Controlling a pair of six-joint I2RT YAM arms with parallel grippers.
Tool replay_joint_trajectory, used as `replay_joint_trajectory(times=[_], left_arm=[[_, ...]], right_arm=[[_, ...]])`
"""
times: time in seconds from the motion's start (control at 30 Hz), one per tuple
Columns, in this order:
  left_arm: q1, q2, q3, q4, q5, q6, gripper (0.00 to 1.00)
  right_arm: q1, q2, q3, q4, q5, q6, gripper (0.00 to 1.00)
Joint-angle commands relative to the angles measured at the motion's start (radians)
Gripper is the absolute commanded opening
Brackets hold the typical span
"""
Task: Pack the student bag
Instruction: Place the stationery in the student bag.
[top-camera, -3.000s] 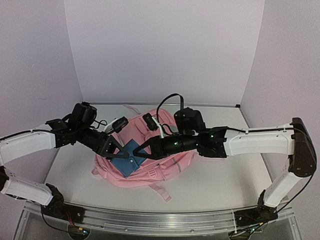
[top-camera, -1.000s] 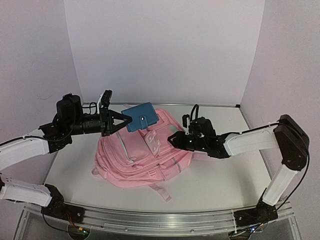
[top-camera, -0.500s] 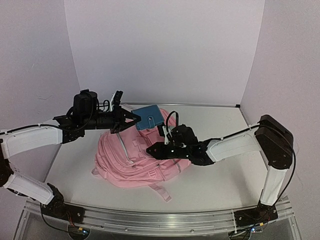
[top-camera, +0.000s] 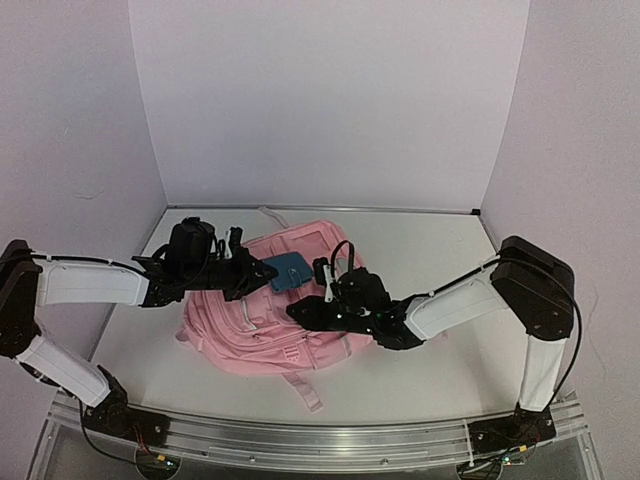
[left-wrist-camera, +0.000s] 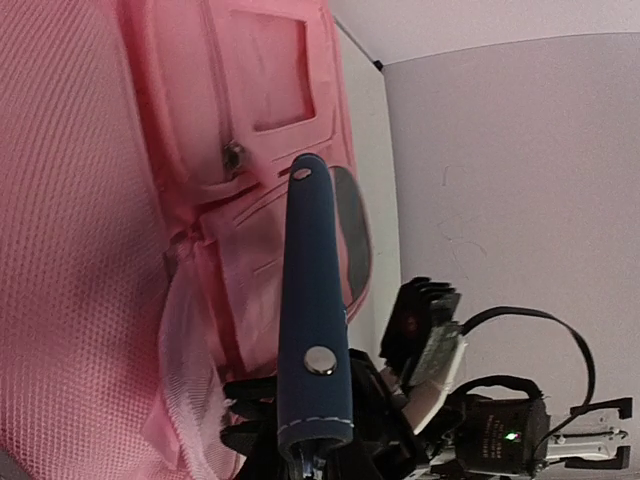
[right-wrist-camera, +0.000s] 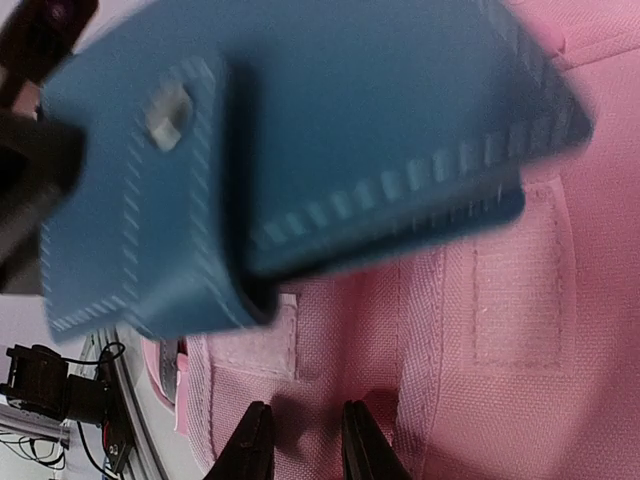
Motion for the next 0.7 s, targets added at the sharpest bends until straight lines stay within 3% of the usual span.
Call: replay_joint_trajectory(times=[0.0, 0.2, 0.47, 0.67], left_arm=[[-0.027, -0.013, -0.042, -0.032, -0.029, -0.031, 0.00], [-0.027, -0.084, -0.081, -0.180, -0.095, 0.016, 0.00], [-0.028, -0.174, -0.118, -0.289, -0.158, 0.039, 0.00], [-0.028, -0.152, -0.092, -0.313, -0.139, 0.068, 0.00]], right_arm=[[0.007, -0.044, -0.038, -0.008, 0.061, 0.007, 0.25], [0.006, -0.123, -0.078, -0.025, 0.107, -0.010, 0.32], [0.022, -0.234, -0.021, -0.327, 0.300, -0.169, 0.43], [0.029, -0.181, 0.109, -0.495, 0.378, -0.269, 0.47]])
